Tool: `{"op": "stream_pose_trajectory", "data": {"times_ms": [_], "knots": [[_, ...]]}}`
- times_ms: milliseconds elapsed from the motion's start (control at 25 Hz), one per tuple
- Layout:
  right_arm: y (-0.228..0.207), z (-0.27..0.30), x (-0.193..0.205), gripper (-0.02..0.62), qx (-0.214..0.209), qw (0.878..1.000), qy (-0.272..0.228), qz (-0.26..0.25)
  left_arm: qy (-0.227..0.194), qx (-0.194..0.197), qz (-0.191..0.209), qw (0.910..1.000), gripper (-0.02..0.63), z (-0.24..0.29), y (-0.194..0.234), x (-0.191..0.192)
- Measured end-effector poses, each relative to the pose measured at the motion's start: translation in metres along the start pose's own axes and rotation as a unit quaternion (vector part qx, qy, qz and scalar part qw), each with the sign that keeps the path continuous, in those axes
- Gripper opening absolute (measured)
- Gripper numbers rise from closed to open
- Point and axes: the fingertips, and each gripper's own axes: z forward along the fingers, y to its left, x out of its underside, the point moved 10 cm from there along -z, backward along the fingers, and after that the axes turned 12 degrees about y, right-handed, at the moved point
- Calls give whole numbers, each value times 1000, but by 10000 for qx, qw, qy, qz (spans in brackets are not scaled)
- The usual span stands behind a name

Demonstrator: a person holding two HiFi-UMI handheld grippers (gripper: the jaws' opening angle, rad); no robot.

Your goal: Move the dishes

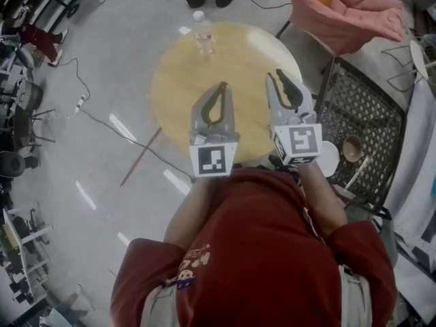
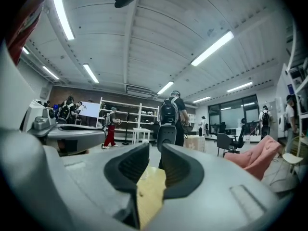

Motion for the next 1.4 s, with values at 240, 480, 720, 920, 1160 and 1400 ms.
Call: {"op": "stream_pose_trajectory", "data": {"times_ms": [240, 480, 720, 920, 1160, 1400], "knots": [[15, 8, -9, 66, -131, 9998, -114, -139, -113, -107, -33, 9999, 6, -2, 16, -1], [28, 17, -9, 66, -237, 9994, -118, -240, -113, -197, -81, 9997, 6, -6, 27, 4], [36, 26, -10, 66, -286, 9992, -76, -253, -79, -278, -125, 9995, 6, -7, 39, 7], [38, 26, -9, 66, -273, 9993, -49, -237, -19, -271, -172, 9995, 6, -9, 41, 10], [35, 26, -9, 64, -200, 9995, -10, -250, -24, -255, -192, 9995, 6, -7, 41, 10], [36, 27, -8, 54, -184, 9995, -10, -239, -10, -229, -200, 9995, 6, -5, 42, 12]]}}
